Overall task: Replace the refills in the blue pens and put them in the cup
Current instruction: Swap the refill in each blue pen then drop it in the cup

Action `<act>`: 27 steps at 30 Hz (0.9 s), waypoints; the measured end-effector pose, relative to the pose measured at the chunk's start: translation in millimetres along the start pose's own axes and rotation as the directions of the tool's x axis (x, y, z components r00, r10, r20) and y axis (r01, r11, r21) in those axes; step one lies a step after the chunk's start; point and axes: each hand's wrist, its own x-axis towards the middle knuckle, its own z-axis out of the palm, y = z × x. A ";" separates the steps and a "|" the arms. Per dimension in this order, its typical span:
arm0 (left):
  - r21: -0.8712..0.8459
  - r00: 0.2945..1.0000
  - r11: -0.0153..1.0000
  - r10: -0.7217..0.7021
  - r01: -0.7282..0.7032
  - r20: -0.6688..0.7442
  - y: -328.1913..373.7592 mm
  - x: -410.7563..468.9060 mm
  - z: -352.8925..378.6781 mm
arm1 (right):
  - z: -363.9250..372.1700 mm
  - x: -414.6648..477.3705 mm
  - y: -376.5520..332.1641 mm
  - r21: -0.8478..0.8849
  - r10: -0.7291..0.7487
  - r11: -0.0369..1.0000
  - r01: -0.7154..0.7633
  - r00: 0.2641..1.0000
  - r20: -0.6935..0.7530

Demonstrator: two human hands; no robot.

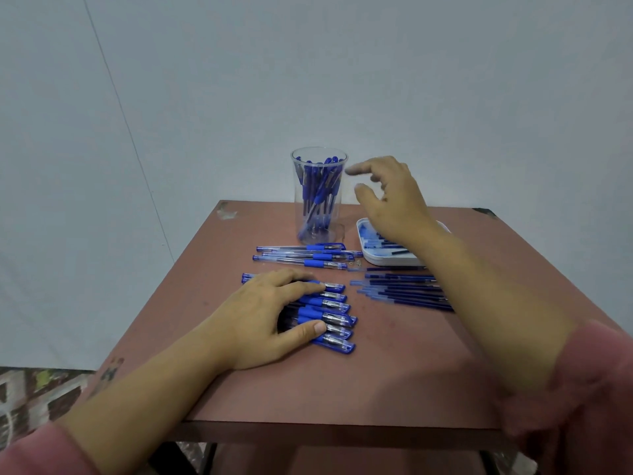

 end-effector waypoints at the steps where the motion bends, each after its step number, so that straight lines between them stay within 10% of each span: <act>1: -0.003 1.000 1.000 0.001 -0.001 -0.006 -0.1 0.0 0.4 | -1.9 -8.3 2.4 0.006 0.018 1.000 -0.019 0.998 0.061; 7: 0.003 1.000 1.000 0.010 -0.009 -0.028 -0.2 0.5 1.2 | 5.3 -39.9 20.6 -0.161 0.014 0.985 0.069 0.886 0.463; 14: -0.005 0.999 1.000 0.008 -0.008 -0.036 1.4 0.2 0.6 | 25.1 -36.0 10.8 -0.506 -0.084 0.789 0.349 0.877 0.473; 27: 0.119 0.961 0.993 0.054 -0.022 -0.270 5.3 24.8 -29.9 | -10.4 -41.1 5.2 -0.295 -0.073 0.927 0.233 0.882 0.466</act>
